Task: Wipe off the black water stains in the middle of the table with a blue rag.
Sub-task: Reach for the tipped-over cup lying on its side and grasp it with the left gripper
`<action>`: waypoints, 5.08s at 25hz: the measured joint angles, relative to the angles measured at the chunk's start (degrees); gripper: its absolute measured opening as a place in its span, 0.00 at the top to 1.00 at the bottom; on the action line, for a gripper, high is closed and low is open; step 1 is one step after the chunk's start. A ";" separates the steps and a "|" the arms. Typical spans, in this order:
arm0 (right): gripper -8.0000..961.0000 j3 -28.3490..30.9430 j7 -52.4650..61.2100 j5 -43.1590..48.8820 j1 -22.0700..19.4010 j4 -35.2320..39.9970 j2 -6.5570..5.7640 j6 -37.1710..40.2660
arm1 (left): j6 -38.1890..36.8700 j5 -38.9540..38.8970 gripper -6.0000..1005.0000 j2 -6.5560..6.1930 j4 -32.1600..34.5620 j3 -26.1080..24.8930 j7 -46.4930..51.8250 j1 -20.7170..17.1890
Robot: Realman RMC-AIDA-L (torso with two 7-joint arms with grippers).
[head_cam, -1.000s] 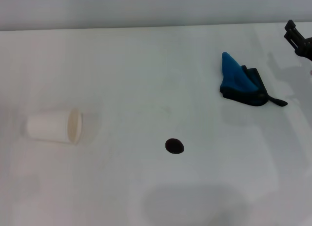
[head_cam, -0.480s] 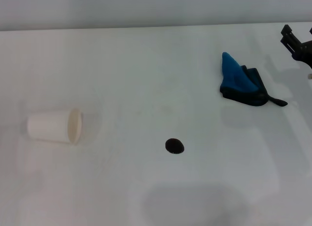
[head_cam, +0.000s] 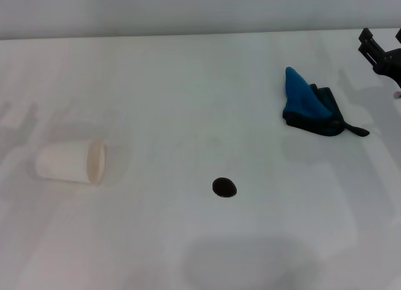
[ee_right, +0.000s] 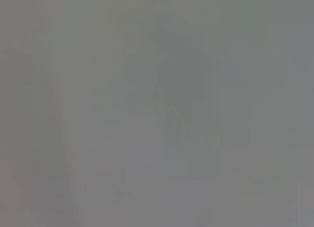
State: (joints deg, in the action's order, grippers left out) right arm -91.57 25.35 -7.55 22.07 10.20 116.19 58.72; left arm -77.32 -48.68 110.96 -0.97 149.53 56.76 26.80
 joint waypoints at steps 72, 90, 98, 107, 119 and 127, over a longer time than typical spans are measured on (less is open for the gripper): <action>0.11 0.33 6.25 -3.34 -0.07 0.44 0.00 -0.73 | -16.02 90.28 0.13 0.92 -34.62 13.76 7.80 50.65; 0.11 0.08 9.53 -3.34 -0.33 0.28 0.00 -2.72 | -5.91 90.64 0.13 6.91 -34.23 13.67 2.96 49.00; 0.11 0.08 9.54 -3.34 -0.36 0.25 0.00 -3.09 | -3.48 90.48 0.13 7.40 -32.64 13.67 3.02 48.35; 0.11 0.08 9.42 -3.34 -0.37 0.25 -0.04 -3.09 | -1.03 90.14 0.13 7.67 -31.31 13.59 3.45 47.48; 0.11 0.08 9.13 -3.34 -0.36 0.26 -0.25 -3.08 | 2.48 88.80 0.13 7.77 -28.23 13.59 4.94 45.42; 0.11 0.17 9.07 -3.34 -0.36 0.25 -0.31 -3.08 | 2.53 88.32 0.14 7.76 -27.04 13.59 4.97 44.56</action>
State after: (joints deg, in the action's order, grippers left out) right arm -91.40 34.42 -10.90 21.71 10.46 115.88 55.64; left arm -74.79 39.64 118.71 -28.00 163.12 61.72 71.36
